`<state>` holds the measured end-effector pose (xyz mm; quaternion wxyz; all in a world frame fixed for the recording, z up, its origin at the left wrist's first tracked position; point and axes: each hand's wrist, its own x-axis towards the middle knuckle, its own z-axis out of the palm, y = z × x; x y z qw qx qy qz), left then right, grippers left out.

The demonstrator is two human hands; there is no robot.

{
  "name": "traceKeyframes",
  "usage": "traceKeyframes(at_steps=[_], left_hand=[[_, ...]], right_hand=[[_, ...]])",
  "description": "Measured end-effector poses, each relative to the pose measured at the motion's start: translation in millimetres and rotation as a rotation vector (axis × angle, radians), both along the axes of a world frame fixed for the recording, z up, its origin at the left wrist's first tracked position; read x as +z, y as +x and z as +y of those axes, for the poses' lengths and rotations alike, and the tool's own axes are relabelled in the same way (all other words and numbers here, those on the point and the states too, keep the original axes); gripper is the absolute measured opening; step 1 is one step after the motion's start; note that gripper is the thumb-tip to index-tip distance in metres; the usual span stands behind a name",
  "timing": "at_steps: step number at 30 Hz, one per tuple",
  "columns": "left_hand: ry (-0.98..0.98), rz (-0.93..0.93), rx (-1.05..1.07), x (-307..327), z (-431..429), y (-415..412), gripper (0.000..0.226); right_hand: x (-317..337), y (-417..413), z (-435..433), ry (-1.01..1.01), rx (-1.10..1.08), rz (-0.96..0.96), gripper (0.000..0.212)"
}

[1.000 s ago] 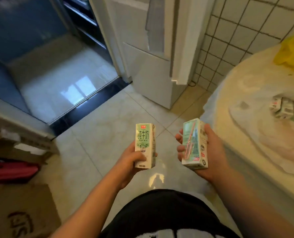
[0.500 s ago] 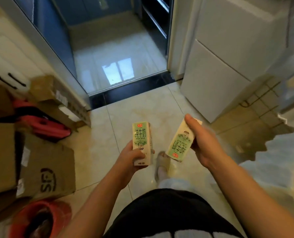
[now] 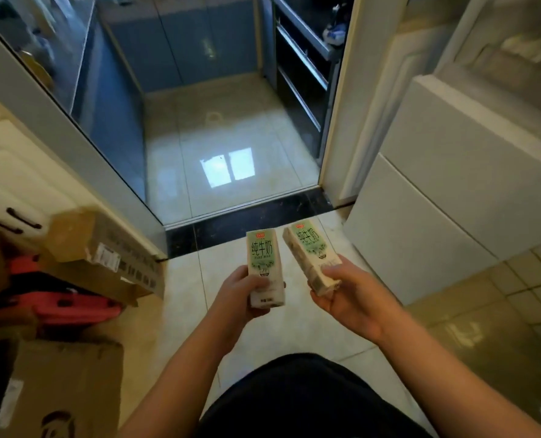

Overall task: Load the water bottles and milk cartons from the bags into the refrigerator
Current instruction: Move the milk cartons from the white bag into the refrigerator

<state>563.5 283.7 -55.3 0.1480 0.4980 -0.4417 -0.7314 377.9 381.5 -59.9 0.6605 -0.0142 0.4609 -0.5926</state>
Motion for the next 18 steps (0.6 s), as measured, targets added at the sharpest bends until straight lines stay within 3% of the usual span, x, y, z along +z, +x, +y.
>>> traceKeyframes(at_steps=[3, 6, 10, 18], left_hand=[[0.017, 0.019, -0.038, 5.2, -33.7, -31.4, 0.024], [0.011, 0.008, -0.099, 7.1, -72.1, -72.1, 0.020], [-0.011, 0.071, -0.221, 10.2, -129.4, -132.8, 0.022], [-0.172, 0.159, -0.489, 32.7, -241.3, -258.8, 0.017]], right_hand=[[3.3, -21.7, -26.4, -0.133, 0.039, -0.019, 0.073], [10.1, -44.1, -55.1, -0.167, -0.007, 0.108, 0.079], [18.7, -77.4, -98.2, -0.094, -0.198, 0.274, 0.070], [39.1, -152.1, -181.5, -0.028, -0.623, 0.347, 0.064]])
